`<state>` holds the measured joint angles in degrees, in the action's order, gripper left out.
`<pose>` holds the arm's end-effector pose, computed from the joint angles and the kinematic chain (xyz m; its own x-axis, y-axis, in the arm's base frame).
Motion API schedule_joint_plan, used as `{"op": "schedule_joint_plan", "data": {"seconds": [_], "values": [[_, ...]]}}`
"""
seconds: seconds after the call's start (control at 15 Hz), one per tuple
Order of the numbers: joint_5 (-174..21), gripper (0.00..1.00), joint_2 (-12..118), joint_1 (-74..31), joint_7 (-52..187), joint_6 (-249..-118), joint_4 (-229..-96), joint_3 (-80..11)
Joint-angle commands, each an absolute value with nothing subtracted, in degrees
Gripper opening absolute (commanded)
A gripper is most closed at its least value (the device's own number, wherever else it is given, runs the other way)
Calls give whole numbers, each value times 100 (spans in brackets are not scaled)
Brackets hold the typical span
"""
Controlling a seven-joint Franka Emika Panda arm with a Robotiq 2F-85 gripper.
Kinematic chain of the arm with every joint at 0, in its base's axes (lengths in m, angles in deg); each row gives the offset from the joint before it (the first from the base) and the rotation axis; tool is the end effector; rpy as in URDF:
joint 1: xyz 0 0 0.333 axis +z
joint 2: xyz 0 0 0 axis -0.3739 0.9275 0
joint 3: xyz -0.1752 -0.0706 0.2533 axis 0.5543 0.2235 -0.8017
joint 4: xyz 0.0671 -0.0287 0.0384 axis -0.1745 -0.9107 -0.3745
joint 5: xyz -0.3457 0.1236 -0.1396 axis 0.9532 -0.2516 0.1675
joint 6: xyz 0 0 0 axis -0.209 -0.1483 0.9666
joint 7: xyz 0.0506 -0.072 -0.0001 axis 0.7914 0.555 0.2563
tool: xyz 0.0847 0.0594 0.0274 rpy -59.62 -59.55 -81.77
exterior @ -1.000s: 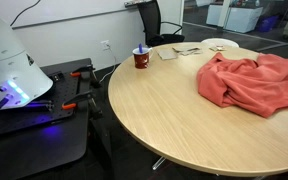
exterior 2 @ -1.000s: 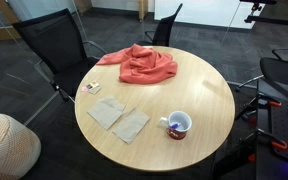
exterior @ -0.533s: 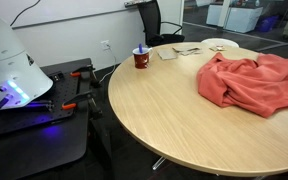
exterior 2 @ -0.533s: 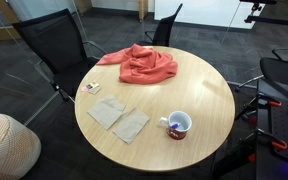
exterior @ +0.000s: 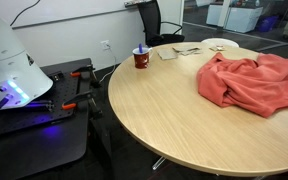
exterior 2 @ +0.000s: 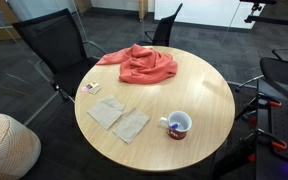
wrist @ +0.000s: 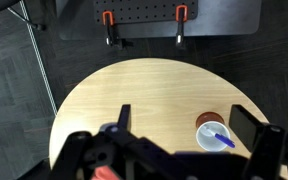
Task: Remove the marker from the mug and put it on the table
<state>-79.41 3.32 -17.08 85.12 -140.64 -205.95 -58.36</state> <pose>0.3226 0.1622 0.5068 0.9912 -0.0449 -0.1247 -0.0135 -0.9702 0.2418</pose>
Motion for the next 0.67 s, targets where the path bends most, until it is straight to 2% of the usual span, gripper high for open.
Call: {"op": "schedule_joint_plan", "data": {"seconds": [0.0,0.6], "values": [[-7879,100,900,-1612,8398,-14592,-20557,-5690],[-7222,100,1768,-1224,6483,-15298,-20678,-5433]]}}
